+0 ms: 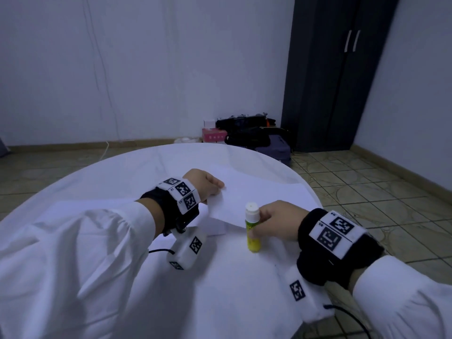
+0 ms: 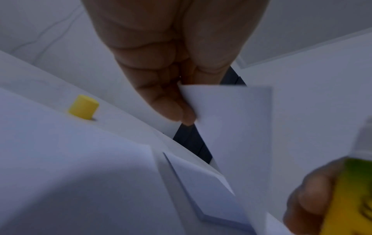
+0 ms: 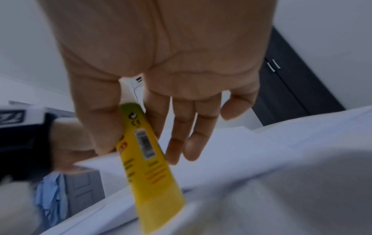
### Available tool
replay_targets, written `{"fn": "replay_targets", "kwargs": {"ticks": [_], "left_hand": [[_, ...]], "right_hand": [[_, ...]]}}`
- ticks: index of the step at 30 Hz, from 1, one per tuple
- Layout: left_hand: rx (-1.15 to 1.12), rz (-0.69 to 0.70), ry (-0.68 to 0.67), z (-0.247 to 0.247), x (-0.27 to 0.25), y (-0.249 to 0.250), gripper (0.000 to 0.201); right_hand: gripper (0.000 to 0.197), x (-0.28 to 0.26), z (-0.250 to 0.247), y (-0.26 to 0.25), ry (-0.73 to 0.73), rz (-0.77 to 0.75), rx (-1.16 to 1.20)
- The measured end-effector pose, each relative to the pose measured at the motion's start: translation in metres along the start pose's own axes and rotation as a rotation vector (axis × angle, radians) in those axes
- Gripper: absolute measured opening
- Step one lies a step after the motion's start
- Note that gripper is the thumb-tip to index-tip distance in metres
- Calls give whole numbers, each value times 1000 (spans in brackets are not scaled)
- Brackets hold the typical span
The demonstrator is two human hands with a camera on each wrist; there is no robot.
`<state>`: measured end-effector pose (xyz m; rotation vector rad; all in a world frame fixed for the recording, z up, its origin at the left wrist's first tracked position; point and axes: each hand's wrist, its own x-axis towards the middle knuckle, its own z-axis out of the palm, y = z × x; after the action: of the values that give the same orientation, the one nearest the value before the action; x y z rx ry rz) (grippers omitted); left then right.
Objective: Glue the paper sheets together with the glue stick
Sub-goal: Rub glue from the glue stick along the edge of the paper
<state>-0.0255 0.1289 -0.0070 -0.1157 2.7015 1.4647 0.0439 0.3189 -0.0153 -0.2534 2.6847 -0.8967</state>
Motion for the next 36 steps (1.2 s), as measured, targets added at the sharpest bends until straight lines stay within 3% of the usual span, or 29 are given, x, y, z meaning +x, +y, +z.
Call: {"fn": "replay_targets", "kwargs": {"ticks": [5,9,12,16,18,20,22,25,30,36], "left_hand": [[56,-54,-33,-54,-54,-43,20],[270,-111,-190,-83,-104,-82,32],[452,-98,-268,-92,-134,-102,44],[693,-86,-298,-95,-154,-119,62],[747,-74,-261,-97,-154,-127,77],[759,-60,-203,-101,-155,-133,89],[845,8,-174,-104,-158,-137,80],[909,46,-259,-107,-160,-138,48],[1058,143,-365,-108,-161,-137,47],[1090,220,-340,-110,-163,-140,49]], "right_hand": [[33,-16,-2,-20,135,-23,113],[14,-23,23,-40,-55,2,60],[16,-26,40,-56,-105,-32,15],[20,-21,47,-77,-16,-42,-15],[12,-17,53,-86,40,-27,46],[20,-13,57,-93,135,-34,112],[19,-11,60,-104,233,-97,156],[17,-1,69,-121,257,-175,137],[31,26,107,-151,179,-181,1],[35,44,136,-186,135,-209,-180]]}}
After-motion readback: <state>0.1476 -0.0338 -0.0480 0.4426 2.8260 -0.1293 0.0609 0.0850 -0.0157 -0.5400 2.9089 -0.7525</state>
